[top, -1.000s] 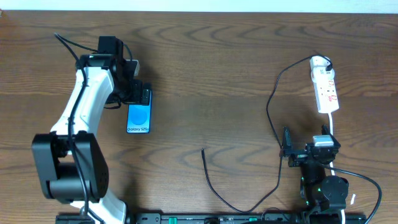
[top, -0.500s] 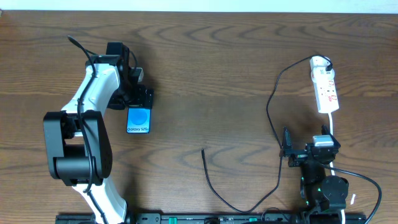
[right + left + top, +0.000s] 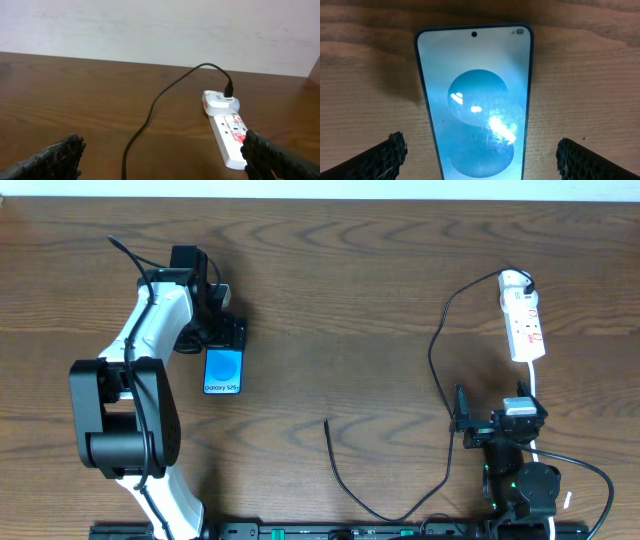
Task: Plug charger to phone and switch on socket
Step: 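Lower the left gripper down onto the phone's top end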
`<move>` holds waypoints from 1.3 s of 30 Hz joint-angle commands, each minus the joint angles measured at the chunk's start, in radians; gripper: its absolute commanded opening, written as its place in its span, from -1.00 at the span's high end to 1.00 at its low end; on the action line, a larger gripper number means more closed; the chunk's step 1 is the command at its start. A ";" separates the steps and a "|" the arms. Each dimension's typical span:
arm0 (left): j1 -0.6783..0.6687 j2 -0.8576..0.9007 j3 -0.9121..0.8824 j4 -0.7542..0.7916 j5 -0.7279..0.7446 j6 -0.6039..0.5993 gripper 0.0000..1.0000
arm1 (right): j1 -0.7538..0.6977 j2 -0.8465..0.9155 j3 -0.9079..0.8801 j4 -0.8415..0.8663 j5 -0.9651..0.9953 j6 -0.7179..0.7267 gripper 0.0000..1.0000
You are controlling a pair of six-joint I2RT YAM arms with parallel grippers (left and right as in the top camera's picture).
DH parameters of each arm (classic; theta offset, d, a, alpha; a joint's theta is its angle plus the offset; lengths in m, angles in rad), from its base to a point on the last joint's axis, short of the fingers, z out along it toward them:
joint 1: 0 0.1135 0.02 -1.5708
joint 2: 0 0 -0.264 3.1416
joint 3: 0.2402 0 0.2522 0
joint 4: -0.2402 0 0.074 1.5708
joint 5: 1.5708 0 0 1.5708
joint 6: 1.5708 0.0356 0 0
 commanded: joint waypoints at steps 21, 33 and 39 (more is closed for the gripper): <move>-0.002 0.008 0.009 0.005 -0.022 0.014 -0.96 | 0.009 -0.005 -0.002 -0.005 0.007 -0.012 -0.99; -0.002 0.008 0.009 0.006 -0.025 0.013 -0.96 | 0.009 -0.005 -0.002 -0.005 0.007 -0.012 -0.98; -0.009 0.008 0.000 0.006 -0.067 0.013 -0.96 | 0.009 -0.005 -0.002 -0.005 0.007 -0.012 -0.99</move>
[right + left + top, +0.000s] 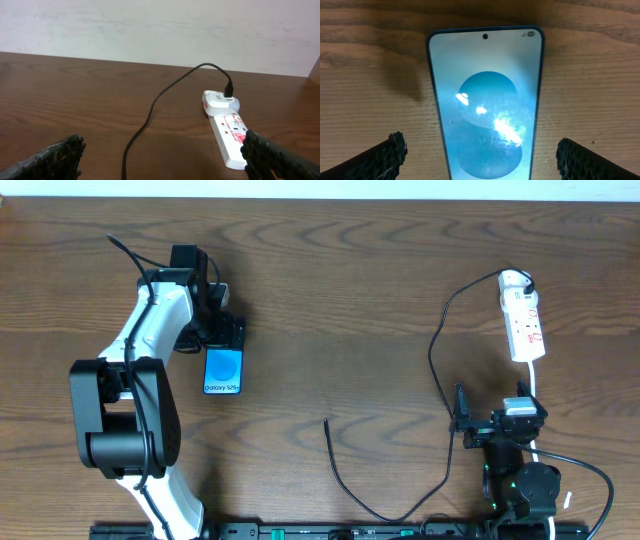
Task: Plug charger to phone and switch on socket
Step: 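Lower the left gripper down onto the phone's top end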
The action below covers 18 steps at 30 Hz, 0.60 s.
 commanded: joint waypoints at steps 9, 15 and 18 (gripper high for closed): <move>-0.042 0.008 -0.035 0.035 -0.032 0.013 -0.96 | 0.008 -0.005 -0.002 -0.005 0.007 -0.012 -0.99; -0.045 0.008 -0.060 0.053 -0.032 0.013 -0.96 | 0.008 -0.005 -0.002 -0.005 0.007 -0.012 -0.98; -0.045 0.008 -0.061 0.053 -0.032 0.013 -0.96 | 0.008 -0.005 -0.002 -0.005 0.007 -0.012 -0.99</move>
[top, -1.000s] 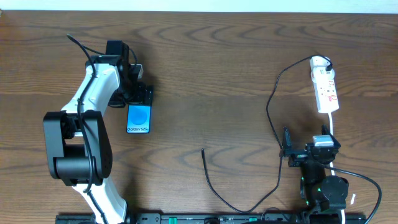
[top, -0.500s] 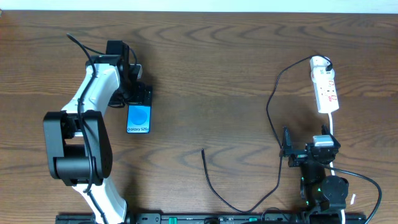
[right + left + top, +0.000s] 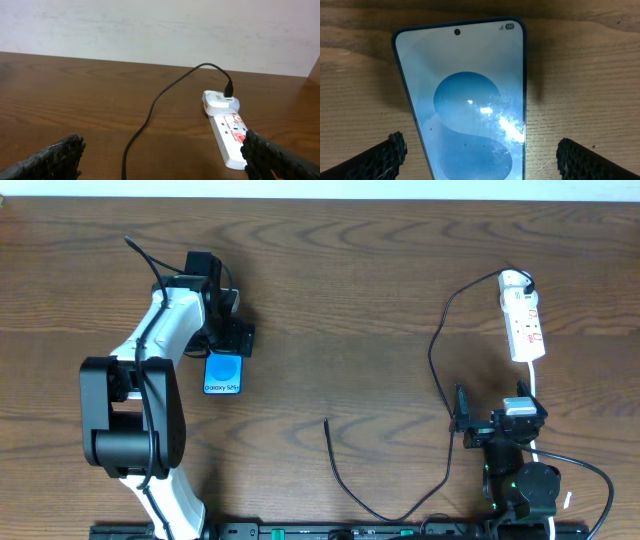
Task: Plug charger to phone and switch on socket
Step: 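Lower the left gripper down onto the phone's top end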
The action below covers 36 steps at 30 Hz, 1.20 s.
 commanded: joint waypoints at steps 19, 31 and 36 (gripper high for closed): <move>0.001 0.008 -0.010 0.020 -0.010 0.012 -0.96 | 0.008 -0.005 -0.002 -0.005 0.007 -0.012 -0.99; 0.002 0.008 -0.067 0.057 -0.010 0.012 -0.95 | 0.008 -0.005 -0.002 -0.005 0.007 -0.012 -0.99; 0.001 0.008 -0.094 0.084 -0.009 0.012 -0.96 | 0.008 -0.005 -0.002 -0.005 0.007 -0.012 -0.98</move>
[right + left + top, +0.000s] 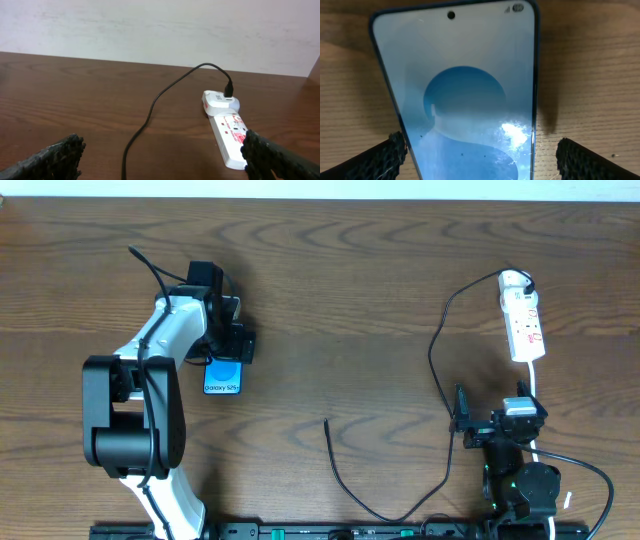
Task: Plug charger to phone and switch on socket
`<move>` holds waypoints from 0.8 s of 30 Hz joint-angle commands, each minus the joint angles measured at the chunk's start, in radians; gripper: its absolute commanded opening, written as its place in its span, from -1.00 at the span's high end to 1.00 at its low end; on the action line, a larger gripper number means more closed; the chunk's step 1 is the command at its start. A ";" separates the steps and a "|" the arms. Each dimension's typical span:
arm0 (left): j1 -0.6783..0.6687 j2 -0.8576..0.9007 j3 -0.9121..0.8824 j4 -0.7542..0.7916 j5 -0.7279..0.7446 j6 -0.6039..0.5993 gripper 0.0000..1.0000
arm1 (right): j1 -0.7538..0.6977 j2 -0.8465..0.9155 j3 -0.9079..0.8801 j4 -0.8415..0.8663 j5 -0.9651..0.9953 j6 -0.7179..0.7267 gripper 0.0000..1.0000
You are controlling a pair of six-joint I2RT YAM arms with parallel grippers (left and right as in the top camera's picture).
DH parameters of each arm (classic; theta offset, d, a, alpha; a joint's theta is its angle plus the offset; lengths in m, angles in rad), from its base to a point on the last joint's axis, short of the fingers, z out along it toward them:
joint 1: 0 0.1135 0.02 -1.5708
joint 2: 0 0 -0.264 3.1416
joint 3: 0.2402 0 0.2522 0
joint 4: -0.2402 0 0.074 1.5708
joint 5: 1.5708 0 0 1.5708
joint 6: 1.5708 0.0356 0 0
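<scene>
A phone (224, 376) with a lit blue screen lies flat at the table's left. My left gripper (229, 345) hangs open just over its far end. In the left wrist view the phone (465, 100) fills the frame, a little askew, between the two fingers; the left fingertip (395, 152) is at its edge and the right one stands apart. The black charger cable (437, 360) runs from the white adapter (220, 101) in the power strip (524, 322) to a loose end (327, 423) at mid-table. My right gripper (162, 160) is open and holds nothing.
The right arm (505, 430) sits near the front right, beside the cable's long loop (400, 515). The power strip (230, 140) lies at the far right. A pale wall (160, 30) stands behind the table's far edge.
My left gripper has come lower over the phone, which now looks larger and more askew in the wrist view. The phone, the cable and the right arm have not moved.
My left gripper hung open over the phone's far end and stayed there at the second moment. Then the arm had shifted a little right and turned, with the phone slanted in its view. Now it is closer to the phone. The right arm stayed still throughout.
</scene>
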 commanded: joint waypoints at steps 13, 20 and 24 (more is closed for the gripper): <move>0.001 0.010 -0.029 0.034 -0.009 0.013 -0.96 | 0.008 -0.005 -0.002 -0.005 0.007 -0.012 -0.99; 0.001 0.010 -0.058 0.048 -0.009 0.013 -0.96 | 0.008 -0.005 -0.002 -0.005 0.007 -0.012 -0.98; 0.001 0.010 -0.071 0.058 -0.009 0.013 -0.96 | 0.008 -0.005 -0.002 -0.005 0.007 -0.012 -0.99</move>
